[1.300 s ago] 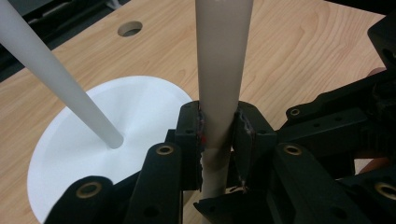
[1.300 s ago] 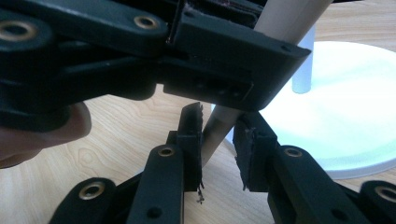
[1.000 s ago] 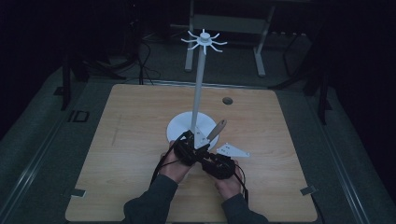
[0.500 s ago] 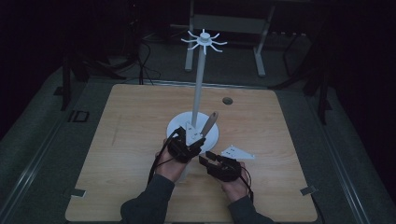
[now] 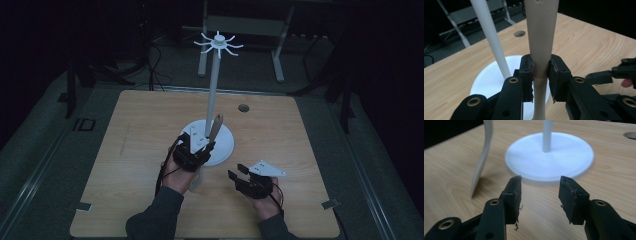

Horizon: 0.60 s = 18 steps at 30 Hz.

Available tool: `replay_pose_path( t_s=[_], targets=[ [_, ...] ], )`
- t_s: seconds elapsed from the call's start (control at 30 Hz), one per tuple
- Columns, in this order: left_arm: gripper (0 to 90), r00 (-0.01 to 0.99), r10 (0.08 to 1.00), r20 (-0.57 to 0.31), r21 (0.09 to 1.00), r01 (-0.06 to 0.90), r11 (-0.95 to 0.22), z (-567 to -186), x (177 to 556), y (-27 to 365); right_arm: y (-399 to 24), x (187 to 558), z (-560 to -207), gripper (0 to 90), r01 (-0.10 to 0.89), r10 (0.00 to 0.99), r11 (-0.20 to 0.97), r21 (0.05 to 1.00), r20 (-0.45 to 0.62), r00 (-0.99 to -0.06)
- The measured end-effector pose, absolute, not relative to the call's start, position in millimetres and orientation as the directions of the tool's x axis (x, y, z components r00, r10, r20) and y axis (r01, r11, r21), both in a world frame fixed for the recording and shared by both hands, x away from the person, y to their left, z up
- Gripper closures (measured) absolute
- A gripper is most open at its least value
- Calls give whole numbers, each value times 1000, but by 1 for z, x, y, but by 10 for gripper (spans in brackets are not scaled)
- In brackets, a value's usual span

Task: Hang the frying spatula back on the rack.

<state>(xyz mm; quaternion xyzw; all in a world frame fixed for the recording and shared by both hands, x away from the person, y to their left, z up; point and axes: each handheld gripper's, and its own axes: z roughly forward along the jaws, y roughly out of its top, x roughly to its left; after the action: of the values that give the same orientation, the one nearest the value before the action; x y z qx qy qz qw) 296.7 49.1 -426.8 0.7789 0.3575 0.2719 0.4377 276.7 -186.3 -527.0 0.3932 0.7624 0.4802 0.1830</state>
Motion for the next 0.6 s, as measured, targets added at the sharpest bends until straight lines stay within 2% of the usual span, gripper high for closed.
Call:
replay_pose_path(
  t_s=[0.17, 0.6],
  targets=[
    [747, 569, 813, 120, 893, 296, -338, -416, 297, 52, -205, 273, -530, 492, 429, 802, 225, 875, 84, -592],
    [747, 540, 835, 106, 914, 278, -295, -406, 297, 54, -223, 278, -531, 489, 437, 837, 181, 881, 95, -538]
  ],
)
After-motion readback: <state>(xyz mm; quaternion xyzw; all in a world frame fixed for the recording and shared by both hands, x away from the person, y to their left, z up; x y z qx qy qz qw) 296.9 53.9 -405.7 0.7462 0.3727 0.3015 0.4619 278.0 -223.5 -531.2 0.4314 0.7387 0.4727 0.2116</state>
